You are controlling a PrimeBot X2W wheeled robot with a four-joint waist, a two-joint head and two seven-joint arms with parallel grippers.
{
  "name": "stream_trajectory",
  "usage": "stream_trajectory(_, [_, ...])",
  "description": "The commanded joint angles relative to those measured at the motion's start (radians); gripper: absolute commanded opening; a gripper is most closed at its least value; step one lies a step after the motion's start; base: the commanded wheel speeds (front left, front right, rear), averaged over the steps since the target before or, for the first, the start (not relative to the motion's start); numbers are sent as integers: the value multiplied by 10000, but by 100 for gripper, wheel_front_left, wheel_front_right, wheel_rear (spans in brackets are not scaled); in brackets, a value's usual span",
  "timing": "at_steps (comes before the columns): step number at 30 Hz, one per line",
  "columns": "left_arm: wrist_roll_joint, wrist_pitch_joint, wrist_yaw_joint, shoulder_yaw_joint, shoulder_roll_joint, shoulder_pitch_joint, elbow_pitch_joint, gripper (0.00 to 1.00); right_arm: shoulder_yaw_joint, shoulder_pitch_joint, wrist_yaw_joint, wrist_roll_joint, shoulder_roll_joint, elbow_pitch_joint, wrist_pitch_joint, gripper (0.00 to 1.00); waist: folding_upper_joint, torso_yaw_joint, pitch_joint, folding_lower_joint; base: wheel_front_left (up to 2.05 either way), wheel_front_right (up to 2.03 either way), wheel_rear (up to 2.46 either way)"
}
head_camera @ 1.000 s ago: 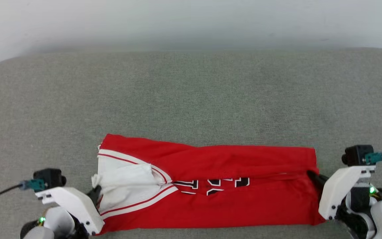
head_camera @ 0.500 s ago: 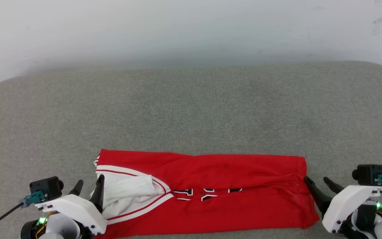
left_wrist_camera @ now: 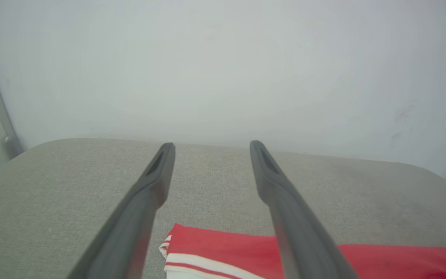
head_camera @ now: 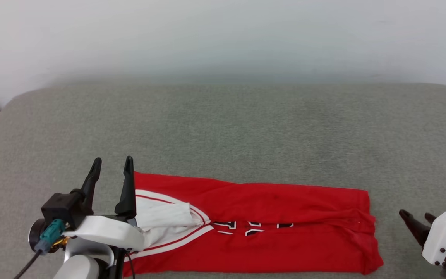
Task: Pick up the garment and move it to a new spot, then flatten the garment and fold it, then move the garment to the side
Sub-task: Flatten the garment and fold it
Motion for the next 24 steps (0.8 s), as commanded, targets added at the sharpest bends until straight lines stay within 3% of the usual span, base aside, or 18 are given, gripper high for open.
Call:
stream_trajectory(1, [90,-57,54,-53,-49,-95,-88,100,-45,100,-2,-113,137,-77,157,100,-1,200,179,1,0,0,0])
stream_trajectory(9, [542,-220,-13,-331,-401,-387,-655,100,-388,-121,-2,-458,1037,184,1341,100,-1,942,853,1,0,0,0])
stream_trajectory(17, [811,-259,-195,-354,-474,-671,-486,100,-56,-352,0,-381,1698,1637,1871,100,-1,1281,1170,1,0,0,0])
stream_trajectory(18, [843,-264,-213,-354,-480,-667,-455,100,1,-362,2,-301,1761,1818,1933,65,-1,1290,1163,1,0,0,0])
stream_trajectory(19, [868,-267,-222,-352,-469,-637,-418,100,71,-368,2,-268,1794,1948,1971,16,-1,1290,1144,1,0,0,0])
stream_trajectory(20, [873,-268,-226,-349,-461,-598,-386,100,146,-361,3,-224,1796,2020,1978,0,-1,1284,1113,1,0,0,0])
stream_trajectory(24, [935,-273,-194,-357,-402,-387,-192,100,408,-470,12,-80,1577,1892,1781,0,-1,1170,813,1,0,0,0])
